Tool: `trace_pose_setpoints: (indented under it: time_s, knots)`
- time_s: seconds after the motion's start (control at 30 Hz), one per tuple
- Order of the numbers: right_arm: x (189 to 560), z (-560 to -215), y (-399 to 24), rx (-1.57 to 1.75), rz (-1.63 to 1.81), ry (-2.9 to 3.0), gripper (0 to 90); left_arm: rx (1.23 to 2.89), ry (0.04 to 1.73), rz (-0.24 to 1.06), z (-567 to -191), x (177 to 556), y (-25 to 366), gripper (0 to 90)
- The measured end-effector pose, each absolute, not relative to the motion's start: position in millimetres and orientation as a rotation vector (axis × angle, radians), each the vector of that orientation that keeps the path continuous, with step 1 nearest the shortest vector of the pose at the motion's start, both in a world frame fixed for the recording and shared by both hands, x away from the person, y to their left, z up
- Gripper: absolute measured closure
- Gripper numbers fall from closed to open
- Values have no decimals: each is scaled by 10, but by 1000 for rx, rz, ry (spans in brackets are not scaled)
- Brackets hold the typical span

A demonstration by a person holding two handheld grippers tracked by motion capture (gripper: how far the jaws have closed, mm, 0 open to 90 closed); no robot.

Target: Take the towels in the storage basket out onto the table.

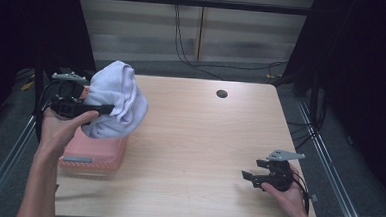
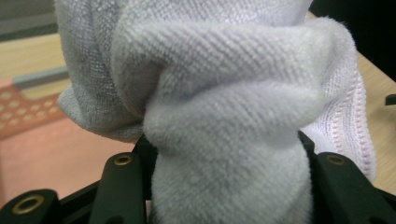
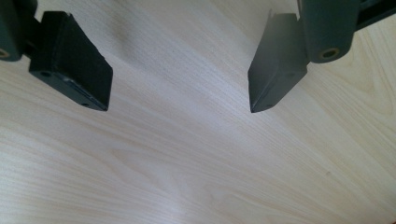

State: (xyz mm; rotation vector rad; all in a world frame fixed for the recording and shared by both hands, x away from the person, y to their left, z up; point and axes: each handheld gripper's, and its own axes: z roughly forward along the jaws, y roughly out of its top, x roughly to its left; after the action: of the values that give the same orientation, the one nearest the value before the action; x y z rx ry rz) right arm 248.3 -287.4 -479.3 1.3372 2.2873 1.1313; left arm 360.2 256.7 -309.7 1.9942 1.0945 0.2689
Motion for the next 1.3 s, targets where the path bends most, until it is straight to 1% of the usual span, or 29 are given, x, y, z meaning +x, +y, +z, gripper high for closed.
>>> trace_pose_setpoints:
  time_s: [0.1, 0.13, 0.2, 0.23, 0.33, 0.4, 0.43, 0.83, 0.9, 0.97, 1.07, 1.1, 1.2, 1.23, 1.27, 1.3]
  knots:
    - [2479, -4792, -2867, 1343, 1133, 2287, 222, 2004, 1078, 286, -3073, 3610, 2453, 484]
    - [2474, -4791, -2864, 1333, 1136, 2290, 223, 2005, 1058, 265, -3065, 3618, 2350, 483]
    - [2471, -4788, -2866, 1331, 1137, 2292, 223, 2018, 1042, 262, -3064, 3624, 2305, 483]
    - [2471, -4788, -2868, 1332, 1137, 2291, 223, 2029, 1025, 249, -3077, 3635, 2210, 483]
    - [2472, -4787, -2872, 1334, 1138, 2289, 223, 2041, 1016, 236, -3095, 3647, 2141, 483]
    - [2476, -4790, -2873, 1333, 1136, 2293, 223, 2029, 1004, 214, -3144, 3669, 2019, 483]
    - [2476, -4790, -2873, 1333, 1136, 2293, 223, 2029, 1004, 214, -3144, 3669, 2019, 483]
    - [2472, -4782, -2879, 1330, 1144, 2289, 223, 2067, 923, 122, -3353, 3674, 1485, 480]
    - [2474, -4784, -2878, 1330, 1143, 2289, 223, 2079, 890, 87, -3427, 3667, 1356, 479]
    - [2475, -4783, -2875, 1330, 1146, 2291, 223, 2084, 881, 70, -3468, 3665, 1315, 478]
    - [2470, -4781, -2873, 1331, 1147, 2291, 223, 2132, 876, 38, -3684, 3660, 1127, 476]
    - [2470, -4780, -2873, 1330, 1148, 2292, 223, 2132, 876, 38, -3684, 3660, 1127, 475]
    - [2467, -4779, -2872, 1325, 1147, 2295, 223, 2157, 868, -18, -3898, 3661, 983, 473]
    - [2467, -4779, -2872, 1325, 1147, 2295, 223, 2157, 868, -18, -3898, 3661, 983, 473]
    - [2468, -4781, -2868, 1320, 1146, 2299, 223, 2169, 863, -38, -4003, 3662, 913, 472]
    - [2468, -4781, -2868, 1320, 1146, 2299, 223, 2169, 863, -38, -4003, 3662, 913, 470]
